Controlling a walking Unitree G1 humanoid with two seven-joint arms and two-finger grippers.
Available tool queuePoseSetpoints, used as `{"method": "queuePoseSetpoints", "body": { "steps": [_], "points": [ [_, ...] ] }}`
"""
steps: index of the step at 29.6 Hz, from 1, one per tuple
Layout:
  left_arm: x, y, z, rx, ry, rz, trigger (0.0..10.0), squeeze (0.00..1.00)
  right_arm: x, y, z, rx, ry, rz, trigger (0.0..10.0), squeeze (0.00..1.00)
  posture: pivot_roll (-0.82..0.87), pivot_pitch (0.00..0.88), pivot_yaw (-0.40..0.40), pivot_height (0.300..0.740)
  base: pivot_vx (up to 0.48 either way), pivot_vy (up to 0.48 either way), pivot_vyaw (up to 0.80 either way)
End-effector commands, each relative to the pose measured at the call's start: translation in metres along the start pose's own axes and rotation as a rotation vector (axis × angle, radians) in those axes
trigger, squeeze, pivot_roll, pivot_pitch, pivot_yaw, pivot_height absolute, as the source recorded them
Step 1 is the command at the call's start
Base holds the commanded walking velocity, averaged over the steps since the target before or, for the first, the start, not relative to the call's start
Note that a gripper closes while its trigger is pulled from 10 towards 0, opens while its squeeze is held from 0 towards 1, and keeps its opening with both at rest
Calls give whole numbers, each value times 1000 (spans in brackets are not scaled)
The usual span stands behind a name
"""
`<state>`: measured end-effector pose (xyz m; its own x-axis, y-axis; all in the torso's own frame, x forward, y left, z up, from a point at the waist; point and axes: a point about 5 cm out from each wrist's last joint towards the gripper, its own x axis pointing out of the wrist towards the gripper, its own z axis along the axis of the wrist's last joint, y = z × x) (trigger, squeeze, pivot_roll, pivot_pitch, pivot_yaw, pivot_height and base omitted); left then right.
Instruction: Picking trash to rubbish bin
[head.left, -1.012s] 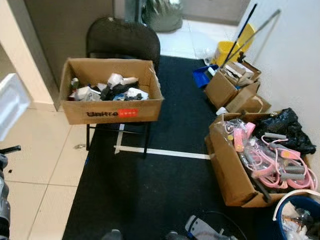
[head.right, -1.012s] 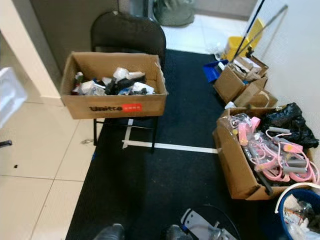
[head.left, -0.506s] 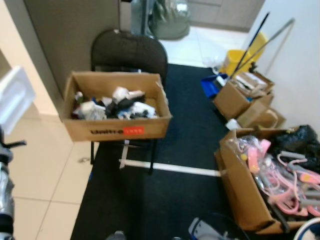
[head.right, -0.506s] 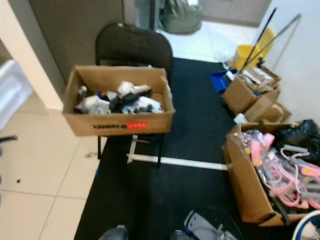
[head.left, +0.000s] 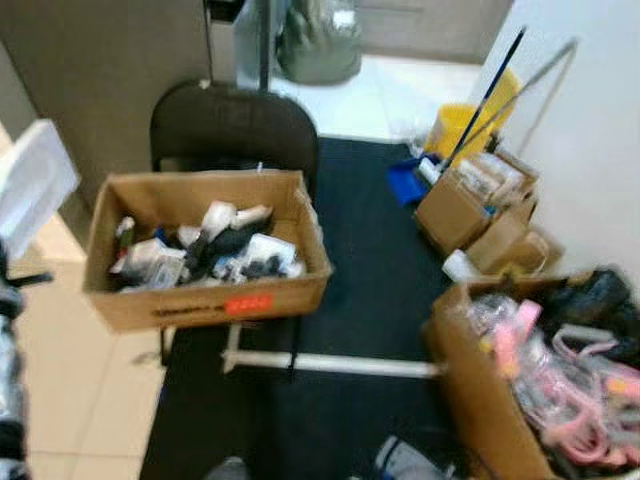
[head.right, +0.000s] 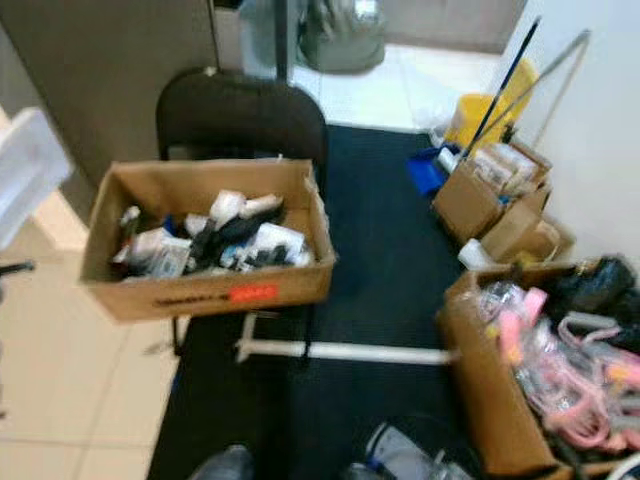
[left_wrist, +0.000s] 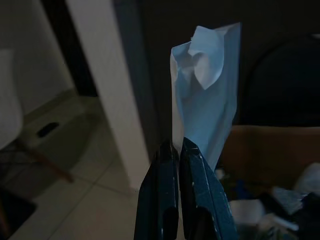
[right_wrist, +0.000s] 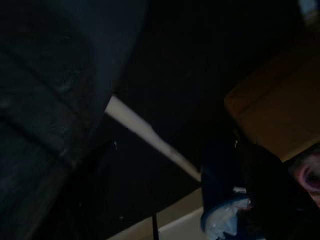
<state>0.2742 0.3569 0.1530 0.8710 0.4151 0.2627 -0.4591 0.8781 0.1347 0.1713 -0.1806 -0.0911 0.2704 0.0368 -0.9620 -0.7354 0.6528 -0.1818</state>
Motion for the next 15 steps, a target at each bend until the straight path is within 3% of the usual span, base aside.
{"method": "queuePoseSetpoints", "body": {
  "steps": [1,7,8,11,12,15],
  "points": [
    [-2,-5,-4,-12,21,-19,10000,0,3,20,4,25,-31,69,10000,0,133,139,-12,740,345,0,0],
    [-3,-13,-8,-96,34,-66,10000,0,3,20,4,26,-32,69,10000,0,131,138,-10,740,313,0,0],
    [-4,-21,-8,-146,39,-118,10000,0,3,20,4,26,-32,69,10000,0,131,138,-10,740,0,0,0],
    [-6,-30,-8,-178,41,-176,10000,0,3,20,4,26,-32,69,10000,0,131,138,-10,740,0,0,0],
    [-8,-37,-7,-214,42,-222,10000,1000,3,20,4,25,-32,69,10000,0,131,137,-10,740,0,0,0],
    [-11,-48,-9,-248,52,-284,10000,1000,3,19,5,24,-32,68,10000,0,133,137,-10,740,0,0,0]
  ]
}}
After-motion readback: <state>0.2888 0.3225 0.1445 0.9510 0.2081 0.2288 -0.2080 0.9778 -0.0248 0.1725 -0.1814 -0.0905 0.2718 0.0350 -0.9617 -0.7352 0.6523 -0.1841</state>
